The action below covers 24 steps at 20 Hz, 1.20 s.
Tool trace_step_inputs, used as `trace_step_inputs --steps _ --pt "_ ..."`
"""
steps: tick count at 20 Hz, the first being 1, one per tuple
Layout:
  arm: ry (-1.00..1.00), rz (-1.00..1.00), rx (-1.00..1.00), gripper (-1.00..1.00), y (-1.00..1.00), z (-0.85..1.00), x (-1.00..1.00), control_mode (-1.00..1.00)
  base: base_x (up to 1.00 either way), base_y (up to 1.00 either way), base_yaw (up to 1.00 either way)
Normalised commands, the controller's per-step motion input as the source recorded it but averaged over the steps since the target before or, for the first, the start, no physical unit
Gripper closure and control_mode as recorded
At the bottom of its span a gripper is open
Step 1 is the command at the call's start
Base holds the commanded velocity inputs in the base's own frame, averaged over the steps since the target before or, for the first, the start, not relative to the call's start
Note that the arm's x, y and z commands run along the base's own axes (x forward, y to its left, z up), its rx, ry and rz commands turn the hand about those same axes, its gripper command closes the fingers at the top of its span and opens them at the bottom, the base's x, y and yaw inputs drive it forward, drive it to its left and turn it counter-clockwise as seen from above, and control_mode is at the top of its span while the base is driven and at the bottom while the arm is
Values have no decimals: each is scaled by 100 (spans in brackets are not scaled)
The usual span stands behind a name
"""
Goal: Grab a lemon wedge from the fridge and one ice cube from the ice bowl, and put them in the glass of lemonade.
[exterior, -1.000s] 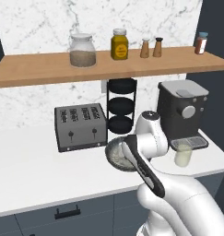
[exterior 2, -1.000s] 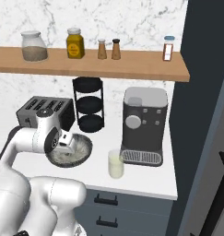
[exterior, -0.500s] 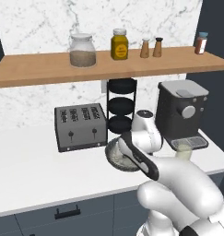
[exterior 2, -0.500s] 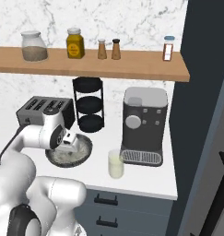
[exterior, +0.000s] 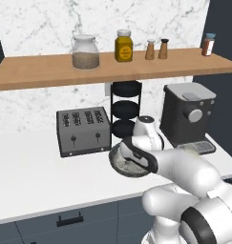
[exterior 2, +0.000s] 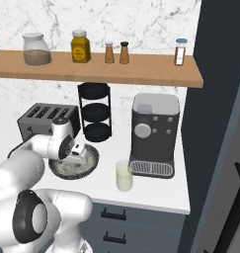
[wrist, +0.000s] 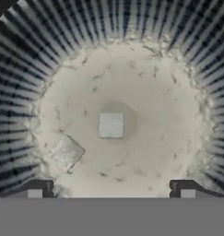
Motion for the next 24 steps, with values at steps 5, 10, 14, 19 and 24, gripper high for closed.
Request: trace_step_inputs --steps 5,10,14,19,24 --pt "2 0 0 -100 0 -24 23 -100 0 0 0" --pt "2 0 0 -100 0 -21 27 -100 0 0 0" --pt "2 0 0 -100 1 -23 29 -100 0 0 0" --pt "2 0 0 -100 7 -24 28 -100 0 0 0" --pt "7 0 0 -100 3 -18 2 -100 0 0 0"
